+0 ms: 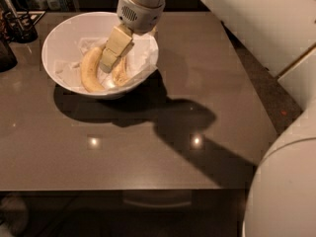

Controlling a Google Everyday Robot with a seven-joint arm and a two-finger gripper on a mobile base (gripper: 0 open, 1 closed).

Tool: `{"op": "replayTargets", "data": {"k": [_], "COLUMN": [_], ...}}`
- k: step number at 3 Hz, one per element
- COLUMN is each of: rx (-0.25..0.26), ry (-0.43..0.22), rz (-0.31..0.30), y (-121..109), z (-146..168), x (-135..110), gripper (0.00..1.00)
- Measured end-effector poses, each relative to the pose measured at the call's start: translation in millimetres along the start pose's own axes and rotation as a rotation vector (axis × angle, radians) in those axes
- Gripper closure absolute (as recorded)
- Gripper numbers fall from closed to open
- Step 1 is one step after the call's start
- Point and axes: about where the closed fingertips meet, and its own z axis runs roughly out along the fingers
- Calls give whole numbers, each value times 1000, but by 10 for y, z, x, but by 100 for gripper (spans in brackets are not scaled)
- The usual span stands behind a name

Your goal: Pick banana from white bowl

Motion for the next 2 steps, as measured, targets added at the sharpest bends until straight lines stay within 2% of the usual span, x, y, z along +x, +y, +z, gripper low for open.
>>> {"op": "replayTargets", "data": {"k": [2], "rx": [-11], "ry": [-21], "rz": [5], "y": [-14], "z": [100], "x": [-73], "gripper": [0]}}
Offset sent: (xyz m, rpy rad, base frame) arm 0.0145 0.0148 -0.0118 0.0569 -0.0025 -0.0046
